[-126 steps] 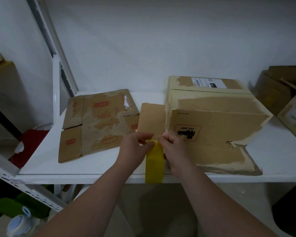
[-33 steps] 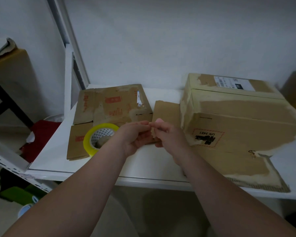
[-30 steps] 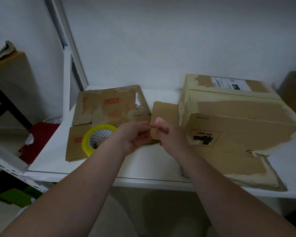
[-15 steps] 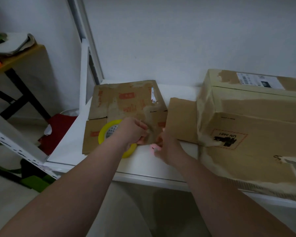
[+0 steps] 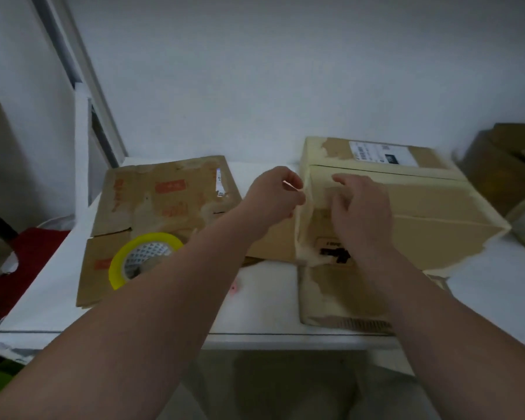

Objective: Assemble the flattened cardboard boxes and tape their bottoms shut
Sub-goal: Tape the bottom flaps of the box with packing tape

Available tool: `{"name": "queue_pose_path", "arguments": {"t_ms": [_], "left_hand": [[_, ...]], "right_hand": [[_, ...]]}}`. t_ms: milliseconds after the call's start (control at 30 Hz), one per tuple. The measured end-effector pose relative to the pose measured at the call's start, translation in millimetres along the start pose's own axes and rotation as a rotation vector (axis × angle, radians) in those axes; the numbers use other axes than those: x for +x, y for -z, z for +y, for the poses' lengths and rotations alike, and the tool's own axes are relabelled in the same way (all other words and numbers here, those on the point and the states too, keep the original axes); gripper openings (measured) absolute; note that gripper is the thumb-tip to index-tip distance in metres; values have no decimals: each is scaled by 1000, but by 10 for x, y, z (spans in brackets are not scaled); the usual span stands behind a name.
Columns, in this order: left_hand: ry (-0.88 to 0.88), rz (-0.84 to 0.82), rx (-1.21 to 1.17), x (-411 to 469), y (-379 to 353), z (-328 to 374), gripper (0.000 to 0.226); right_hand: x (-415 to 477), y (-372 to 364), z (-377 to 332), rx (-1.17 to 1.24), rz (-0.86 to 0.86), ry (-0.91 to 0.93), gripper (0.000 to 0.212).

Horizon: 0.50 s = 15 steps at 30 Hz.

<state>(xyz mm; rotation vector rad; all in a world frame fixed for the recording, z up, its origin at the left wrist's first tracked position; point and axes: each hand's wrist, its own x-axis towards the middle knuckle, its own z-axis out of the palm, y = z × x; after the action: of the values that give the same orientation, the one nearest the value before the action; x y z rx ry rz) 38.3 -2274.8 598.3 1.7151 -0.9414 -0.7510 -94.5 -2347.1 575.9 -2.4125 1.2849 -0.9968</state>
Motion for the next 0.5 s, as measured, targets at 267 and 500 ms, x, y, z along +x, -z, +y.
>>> {"name": "queue_pose_path", "arguments": {"t_ms": [267, 500], "left_hand": [[-127, -49, 534, 310, -299, 210, 14], [-74, -82, 865, 444, -323, 360, 23]], "right_hand": [[77, 28, 264, -192, -336, 137, 45], [58, 42, 360, -157, -332, 166, 51]]}}
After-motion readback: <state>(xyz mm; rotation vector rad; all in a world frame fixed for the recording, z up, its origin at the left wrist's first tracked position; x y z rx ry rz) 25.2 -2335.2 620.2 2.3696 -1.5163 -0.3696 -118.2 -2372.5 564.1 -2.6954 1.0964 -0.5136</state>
